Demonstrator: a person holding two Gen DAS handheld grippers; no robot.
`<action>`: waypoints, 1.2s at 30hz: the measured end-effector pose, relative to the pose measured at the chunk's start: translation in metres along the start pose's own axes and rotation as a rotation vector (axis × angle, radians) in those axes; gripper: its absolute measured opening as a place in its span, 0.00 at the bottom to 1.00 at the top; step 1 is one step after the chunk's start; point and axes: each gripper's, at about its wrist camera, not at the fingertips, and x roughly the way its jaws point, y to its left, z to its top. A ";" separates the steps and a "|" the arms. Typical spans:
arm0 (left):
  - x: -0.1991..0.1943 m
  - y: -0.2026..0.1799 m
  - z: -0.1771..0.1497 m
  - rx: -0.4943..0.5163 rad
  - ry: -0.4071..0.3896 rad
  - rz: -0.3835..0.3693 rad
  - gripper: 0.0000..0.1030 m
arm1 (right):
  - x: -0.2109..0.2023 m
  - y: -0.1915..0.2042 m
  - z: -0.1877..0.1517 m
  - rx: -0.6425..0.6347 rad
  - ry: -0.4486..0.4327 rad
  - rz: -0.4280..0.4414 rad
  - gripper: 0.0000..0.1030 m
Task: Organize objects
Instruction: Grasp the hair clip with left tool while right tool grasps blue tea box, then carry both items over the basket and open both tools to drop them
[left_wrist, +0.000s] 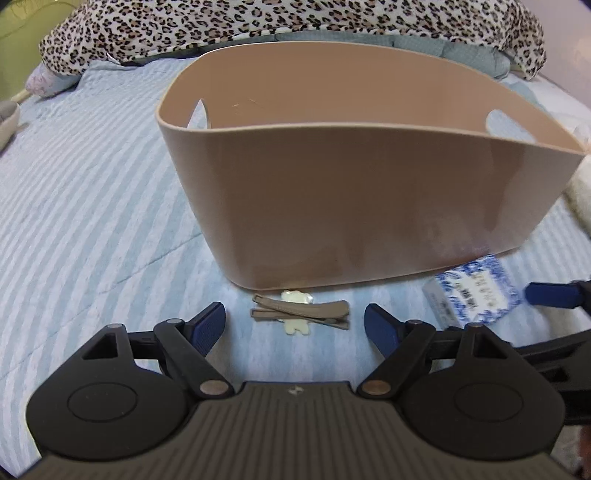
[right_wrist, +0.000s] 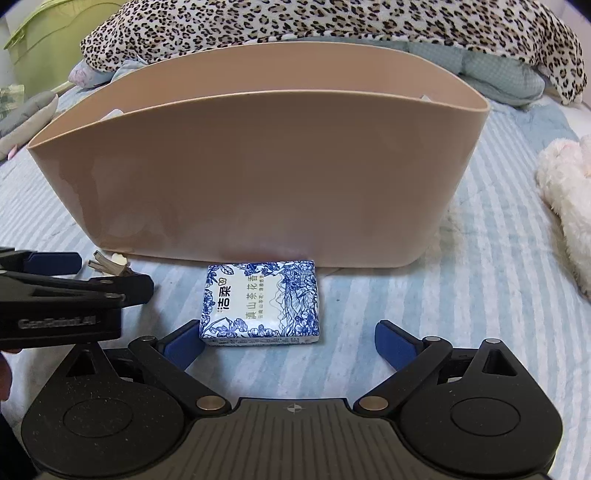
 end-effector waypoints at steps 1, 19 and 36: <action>0.003 0.001 -0.001 0.000 -0.004 0.009 0.81 | 0.000 0.001 0.000 -0.004 -0.003 -0.003 0.97; 0.000 0.006 -0.001 0.039 -0.033 -0.007 0.55 | -0.007 0.010 0.005 -0.019 -0.034 0.021 0.59; -0.056 0.010 -0.002 0.047 -0.091 -0.031 0.55 | -0.052 0.005 0.001 0.013 -0.071 0.053 0.59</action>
